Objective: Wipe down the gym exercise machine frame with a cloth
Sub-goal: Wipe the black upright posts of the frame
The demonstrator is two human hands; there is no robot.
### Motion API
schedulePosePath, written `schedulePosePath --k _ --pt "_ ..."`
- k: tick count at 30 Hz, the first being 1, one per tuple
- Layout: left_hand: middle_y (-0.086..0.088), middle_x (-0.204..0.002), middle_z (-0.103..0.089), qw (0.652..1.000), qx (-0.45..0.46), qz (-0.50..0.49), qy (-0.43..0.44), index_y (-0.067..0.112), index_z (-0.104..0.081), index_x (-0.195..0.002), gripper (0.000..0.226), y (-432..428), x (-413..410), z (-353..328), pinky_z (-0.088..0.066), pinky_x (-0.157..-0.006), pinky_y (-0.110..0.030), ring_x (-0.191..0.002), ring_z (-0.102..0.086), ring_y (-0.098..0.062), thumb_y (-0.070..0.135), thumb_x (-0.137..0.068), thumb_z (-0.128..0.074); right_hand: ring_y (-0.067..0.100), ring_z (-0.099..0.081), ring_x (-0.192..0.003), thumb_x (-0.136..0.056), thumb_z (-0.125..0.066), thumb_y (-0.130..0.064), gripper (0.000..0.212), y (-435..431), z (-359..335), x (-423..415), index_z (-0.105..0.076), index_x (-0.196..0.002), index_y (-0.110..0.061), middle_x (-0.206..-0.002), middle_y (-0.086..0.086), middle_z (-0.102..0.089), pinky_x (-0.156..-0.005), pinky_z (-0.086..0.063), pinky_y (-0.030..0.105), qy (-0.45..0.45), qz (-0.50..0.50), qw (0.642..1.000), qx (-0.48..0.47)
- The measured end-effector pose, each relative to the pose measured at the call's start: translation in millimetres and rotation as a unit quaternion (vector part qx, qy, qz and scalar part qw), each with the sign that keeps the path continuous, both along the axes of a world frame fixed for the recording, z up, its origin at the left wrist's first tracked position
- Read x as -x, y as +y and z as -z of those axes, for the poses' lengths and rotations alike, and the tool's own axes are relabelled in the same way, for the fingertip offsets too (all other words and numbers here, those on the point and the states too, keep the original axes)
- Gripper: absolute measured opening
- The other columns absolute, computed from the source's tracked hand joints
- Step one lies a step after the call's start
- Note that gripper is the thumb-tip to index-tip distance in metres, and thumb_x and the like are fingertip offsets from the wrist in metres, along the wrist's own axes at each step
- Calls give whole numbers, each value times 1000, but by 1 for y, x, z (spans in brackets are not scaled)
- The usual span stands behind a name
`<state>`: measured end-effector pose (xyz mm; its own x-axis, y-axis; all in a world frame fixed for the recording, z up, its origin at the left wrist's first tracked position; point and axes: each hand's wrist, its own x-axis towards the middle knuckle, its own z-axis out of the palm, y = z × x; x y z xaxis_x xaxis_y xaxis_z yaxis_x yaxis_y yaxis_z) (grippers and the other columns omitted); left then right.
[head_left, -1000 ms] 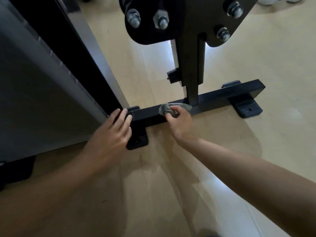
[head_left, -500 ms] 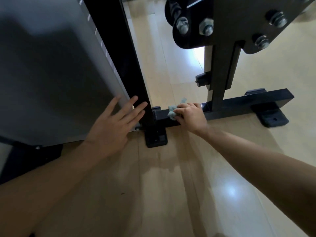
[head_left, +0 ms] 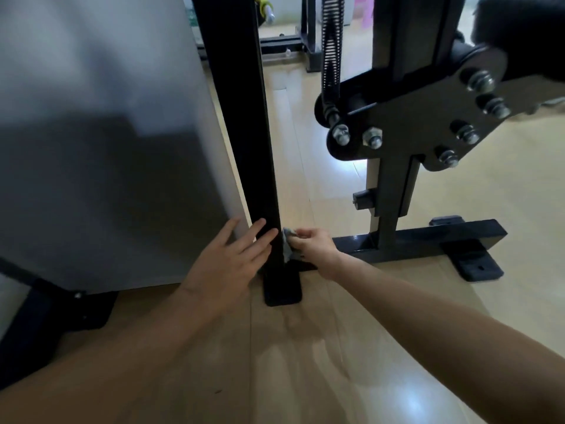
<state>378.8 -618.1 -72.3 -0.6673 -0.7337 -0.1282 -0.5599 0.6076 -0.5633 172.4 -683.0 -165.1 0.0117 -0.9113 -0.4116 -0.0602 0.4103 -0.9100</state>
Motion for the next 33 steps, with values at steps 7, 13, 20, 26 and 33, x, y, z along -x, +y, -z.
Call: schedulePosePath --k 7,13,20,26,33 --pt "3 -106 -64 944 -37 -48 323 24 -66 -108 30 9 37 -40 -49 -77 -37 -98 -62 -22 34 -80 -60 17 -71 -94 -98 -62 -11 22 39 -123 -2 -72 -116 -6 -105 12 -75 -92 -58 35 -124 19 987 105" --pt "15 -112 -63 829 -45 -42 556 29 -60 -120 33 13 62 -76 -55 -63 -29 -83 -64 -7 35 -89 -69 20 -73 -87 -92 -69 -6 14 89 -189 45 -74 -105 -8 -92 6 -76 -78 -62 34 34 125 954 269" --pt "9 -158 -35 781 -66 -34 621 29 -33 -156 73 1 116 -120 -45 -99 -29 -139 -40 -13 31 -91 -67 18 -63 -109 -82 -79 -5 27 76 -239 112 -73 -108 -8 -117 6 -66 -93 -51 24 385 235 728 516" --pt "7 -163 -23 801 -88 -39 590 25 -26 -158 79 -4 133 -117 -49 -99 -31 -143 -36 -17 34 -90 -65 31 -59 -103 -84 -77 -8 17 54 -213 129 -78 -101 -6 -112 15 -66 -88 -55 40 608 88 600 512" --pt "17 -160 -24 777 -129 -36 615 29 -26 -158 80 -6 128 -115 -49 -99 -28 -138 -42 -12 30 -89 -68 16 -67 -88 -80 -78 -3 23 74 -228 126 -79 -102 -8 -103 4 -72 -81 -40 3 497 203 719 441"
